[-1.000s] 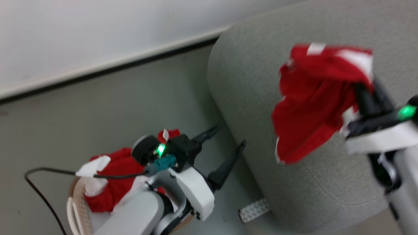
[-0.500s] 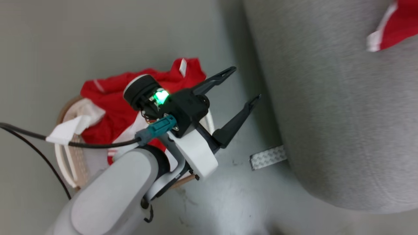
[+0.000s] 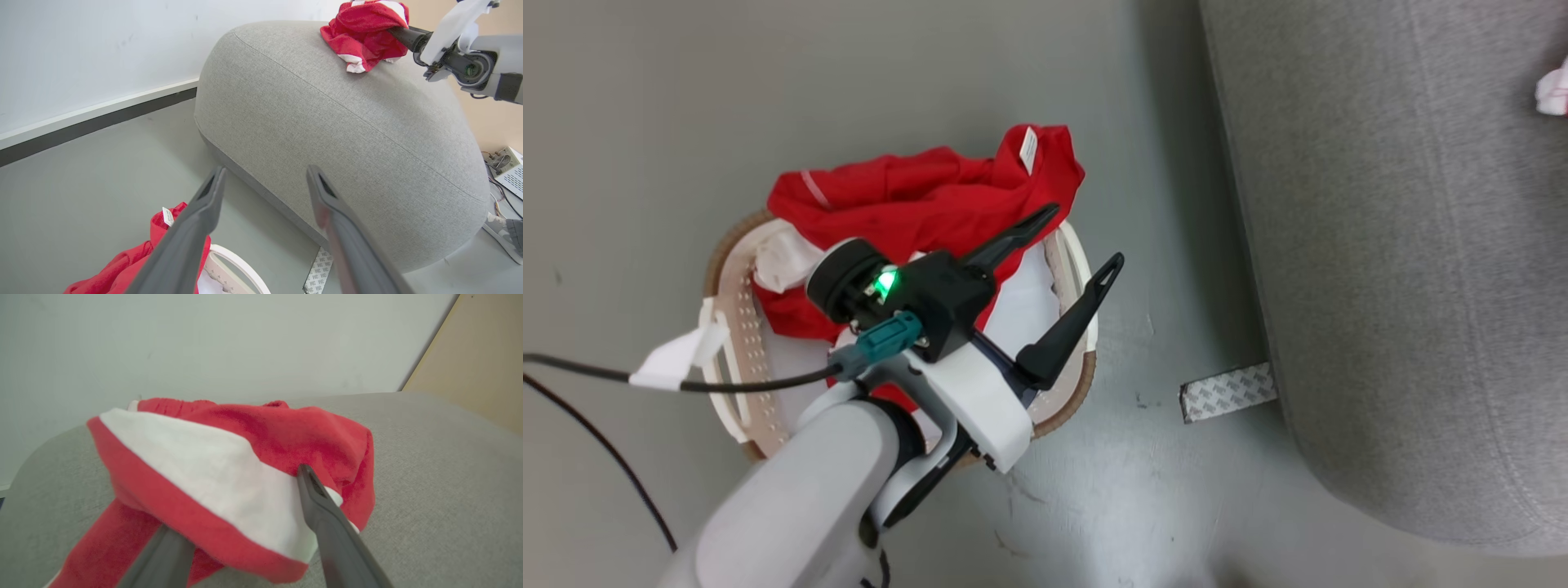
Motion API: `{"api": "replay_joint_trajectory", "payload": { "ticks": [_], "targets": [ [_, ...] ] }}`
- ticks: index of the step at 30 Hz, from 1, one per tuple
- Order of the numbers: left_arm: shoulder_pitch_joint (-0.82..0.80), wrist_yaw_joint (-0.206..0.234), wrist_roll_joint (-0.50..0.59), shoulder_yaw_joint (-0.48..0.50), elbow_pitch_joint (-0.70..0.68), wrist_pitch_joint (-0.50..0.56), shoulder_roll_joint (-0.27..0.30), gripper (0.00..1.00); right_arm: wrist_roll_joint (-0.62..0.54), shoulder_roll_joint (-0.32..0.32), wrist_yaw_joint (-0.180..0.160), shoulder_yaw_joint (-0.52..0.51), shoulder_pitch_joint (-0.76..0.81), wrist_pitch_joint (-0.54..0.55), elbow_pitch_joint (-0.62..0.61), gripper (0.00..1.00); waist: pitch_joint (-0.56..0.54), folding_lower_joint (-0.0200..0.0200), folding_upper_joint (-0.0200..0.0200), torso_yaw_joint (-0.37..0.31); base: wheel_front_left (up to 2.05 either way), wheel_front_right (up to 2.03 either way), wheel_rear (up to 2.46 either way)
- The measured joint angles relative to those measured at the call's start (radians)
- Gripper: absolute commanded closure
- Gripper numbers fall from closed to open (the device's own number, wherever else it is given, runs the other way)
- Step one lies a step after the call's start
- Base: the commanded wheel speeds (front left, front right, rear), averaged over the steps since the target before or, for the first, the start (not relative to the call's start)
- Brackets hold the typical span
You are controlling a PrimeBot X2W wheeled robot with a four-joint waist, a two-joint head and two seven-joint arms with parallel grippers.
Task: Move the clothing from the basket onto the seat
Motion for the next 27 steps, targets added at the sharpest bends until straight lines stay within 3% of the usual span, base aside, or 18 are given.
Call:
{"api": "replay_joint_trajectory", "payload": {
  "ticks": [9, 19, 27],
  "targets": [
    [0.079, 0.036, -0.009, 0.017, 0.064, -0.103, 0.003, 0.0, -0.012, 0.137, 0.0, 0.03, 0.236, -0.005, -0.207, 0.0, -0.129, -0.0002, 0.0, -0.016, 0.0, 0.0, 0.0],
    [0.236, 0.095, -0.063, 0.062, 0.203, -0.278, -0.021, 0.0, 0.016, 0.168, 0.0, 0.163, 0.524, -0.005, -0.405, 0.0, -0.342, -0.0005, 0.0, 0.001, 0.0, 0.0, 0.0],
    [0.37, 0.13, -0.1, 0.101, 0.294, -0.343, -0.05, 0.0, 0.07, 0.175, 0.0, 0.28, 0.703, -0.005, -0.49, 0.0, -0.503, -0.0006, 0.0, 0.051, 0.0, 0.0, 0.0]
  ]
}}
